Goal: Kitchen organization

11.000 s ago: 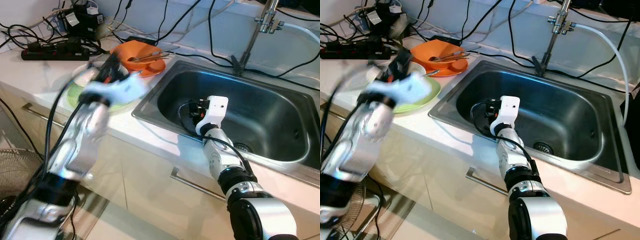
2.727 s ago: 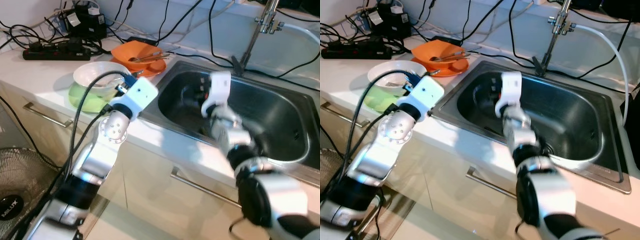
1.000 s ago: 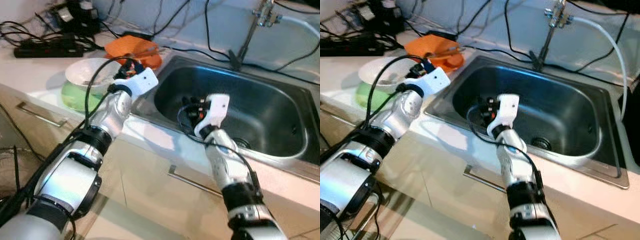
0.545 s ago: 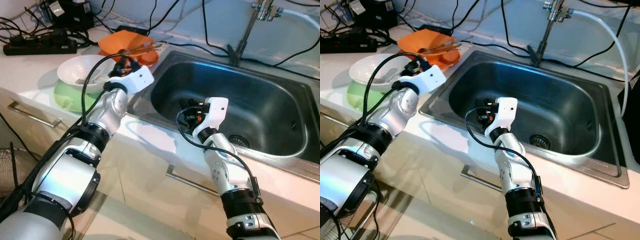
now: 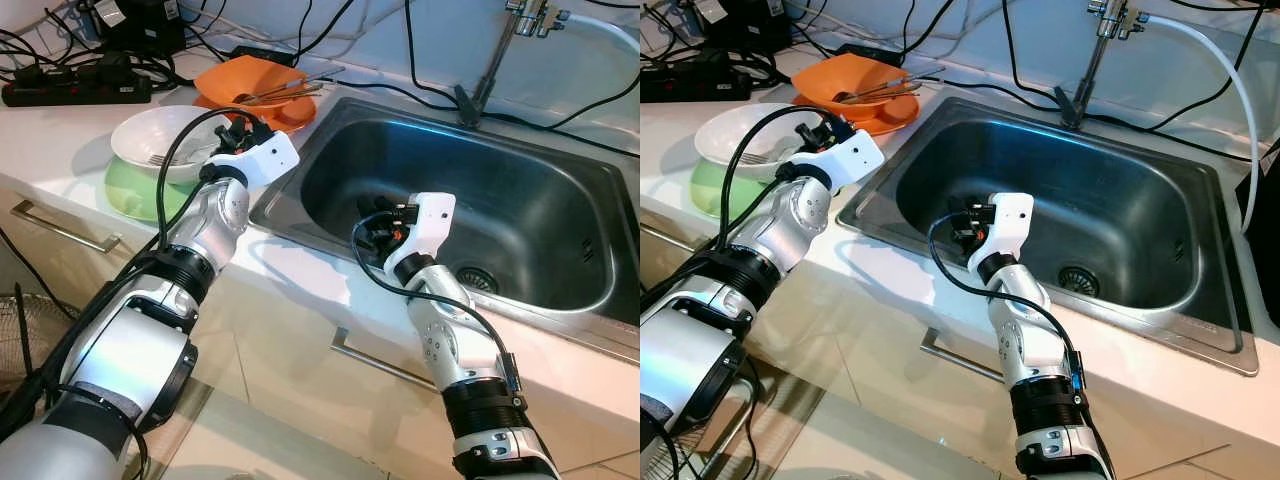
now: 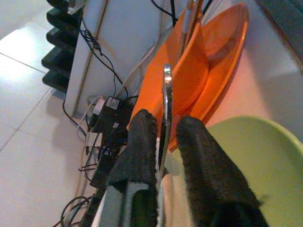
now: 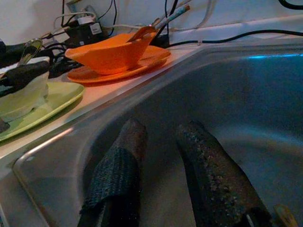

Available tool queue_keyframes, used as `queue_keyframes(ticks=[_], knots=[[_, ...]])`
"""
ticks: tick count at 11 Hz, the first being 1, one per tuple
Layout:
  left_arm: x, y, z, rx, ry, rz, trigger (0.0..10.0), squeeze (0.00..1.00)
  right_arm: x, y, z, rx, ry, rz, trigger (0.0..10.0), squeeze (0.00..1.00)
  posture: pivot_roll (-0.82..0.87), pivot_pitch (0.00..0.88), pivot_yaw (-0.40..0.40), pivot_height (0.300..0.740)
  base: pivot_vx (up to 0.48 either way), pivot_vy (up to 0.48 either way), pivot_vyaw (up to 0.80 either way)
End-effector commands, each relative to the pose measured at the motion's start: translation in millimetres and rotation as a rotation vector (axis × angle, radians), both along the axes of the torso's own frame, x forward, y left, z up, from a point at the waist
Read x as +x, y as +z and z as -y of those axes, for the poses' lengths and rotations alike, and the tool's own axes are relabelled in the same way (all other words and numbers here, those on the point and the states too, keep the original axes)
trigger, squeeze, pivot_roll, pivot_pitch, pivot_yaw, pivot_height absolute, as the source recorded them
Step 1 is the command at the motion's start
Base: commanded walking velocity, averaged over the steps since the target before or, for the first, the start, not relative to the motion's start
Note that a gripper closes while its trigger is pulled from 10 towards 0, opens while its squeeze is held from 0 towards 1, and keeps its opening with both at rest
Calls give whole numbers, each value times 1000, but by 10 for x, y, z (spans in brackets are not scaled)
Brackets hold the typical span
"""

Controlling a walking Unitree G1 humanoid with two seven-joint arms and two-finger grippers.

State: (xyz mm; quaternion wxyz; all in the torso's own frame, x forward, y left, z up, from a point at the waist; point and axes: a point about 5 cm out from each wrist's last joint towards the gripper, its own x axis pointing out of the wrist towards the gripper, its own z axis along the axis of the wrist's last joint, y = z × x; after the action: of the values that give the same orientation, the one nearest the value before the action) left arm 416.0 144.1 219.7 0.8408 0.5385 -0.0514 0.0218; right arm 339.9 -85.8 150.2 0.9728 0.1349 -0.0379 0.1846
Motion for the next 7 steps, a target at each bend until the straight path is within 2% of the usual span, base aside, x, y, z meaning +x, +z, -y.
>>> queue_keyframes(ticks=[1,4,7], knots=[[18,99,17,3,1,36,0,0,-29,-95,12,-3,-5,-45,10000,0,151,101,-60,740,0,0,0],[26,184,11,32,3,76,0,0,-8,-114,-5,-8,0,-52,10000,0,162,91,-65,740,0,0,0],[30,352,-2,105,10,158,0,0,42,-90,-5,-14,-1,-46,10000,0,175,74,-71,740,0,0,0]])
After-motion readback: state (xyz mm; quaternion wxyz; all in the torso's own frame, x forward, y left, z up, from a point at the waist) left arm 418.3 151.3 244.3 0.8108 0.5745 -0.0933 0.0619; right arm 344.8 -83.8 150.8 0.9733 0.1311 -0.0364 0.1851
